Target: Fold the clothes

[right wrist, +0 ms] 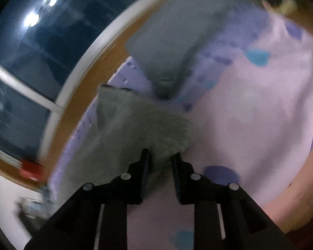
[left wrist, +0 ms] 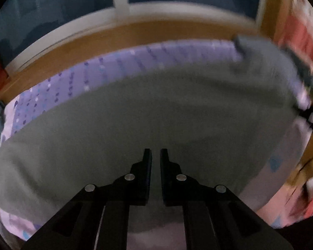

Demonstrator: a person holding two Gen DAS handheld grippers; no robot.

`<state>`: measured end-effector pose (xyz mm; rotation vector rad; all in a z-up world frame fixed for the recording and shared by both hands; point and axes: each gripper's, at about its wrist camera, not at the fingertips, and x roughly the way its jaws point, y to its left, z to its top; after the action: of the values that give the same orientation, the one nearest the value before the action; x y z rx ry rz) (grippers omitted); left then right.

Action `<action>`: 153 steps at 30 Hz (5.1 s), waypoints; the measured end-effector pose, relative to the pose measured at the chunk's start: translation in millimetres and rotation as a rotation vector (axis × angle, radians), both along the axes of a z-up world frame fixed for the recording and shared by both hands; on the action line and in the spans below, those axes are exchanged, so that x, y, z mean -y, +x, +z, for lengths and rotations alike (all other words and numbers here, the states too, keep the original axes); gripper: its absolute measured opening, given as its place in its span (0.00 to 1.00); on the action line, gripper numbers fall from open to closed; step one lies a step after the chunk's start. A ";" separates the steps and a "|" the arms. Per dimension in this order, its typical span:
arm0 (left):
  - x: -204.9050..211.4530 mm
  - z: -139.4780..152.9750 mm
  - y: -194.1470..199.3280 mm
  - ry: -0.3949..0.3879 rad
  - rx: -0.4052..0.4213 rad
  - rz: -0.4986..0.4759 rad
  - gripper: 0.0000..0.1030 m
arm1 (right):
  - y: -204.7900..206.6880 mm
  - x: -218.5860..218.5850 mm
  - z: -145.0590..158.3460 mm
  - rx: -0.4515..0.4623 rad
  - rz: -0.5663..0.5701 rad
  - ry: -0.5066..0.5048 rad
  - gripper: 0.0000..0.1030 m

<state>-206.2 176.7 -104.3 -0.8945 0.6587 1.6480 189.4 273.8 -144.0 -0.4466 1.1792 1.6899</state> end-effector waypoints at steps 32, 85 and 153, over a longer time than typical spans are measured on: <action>-101.5 -53.5 27.3 -0.017 -0.438 0.063 0.51 | -213.6 -56.3 27.2 0.307 1.297 0.444 0.43; 173.8 -7.1 -300.6 0.225 0.322 0.284 0.62 | -585.8 97.4 11.3 0.296 1.375 0.395 0.01; -273.0 -71.8 192.1 -0.058 0.362 -0.580 0.53 | -56.9 9.6 -4.9 0.558 0.432 0.280 0.33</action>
<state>-14.1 449.7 -176.1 -0.9073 0.6376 0.9269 132.5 264.3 -148.9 -0.9701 0.4483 1.8816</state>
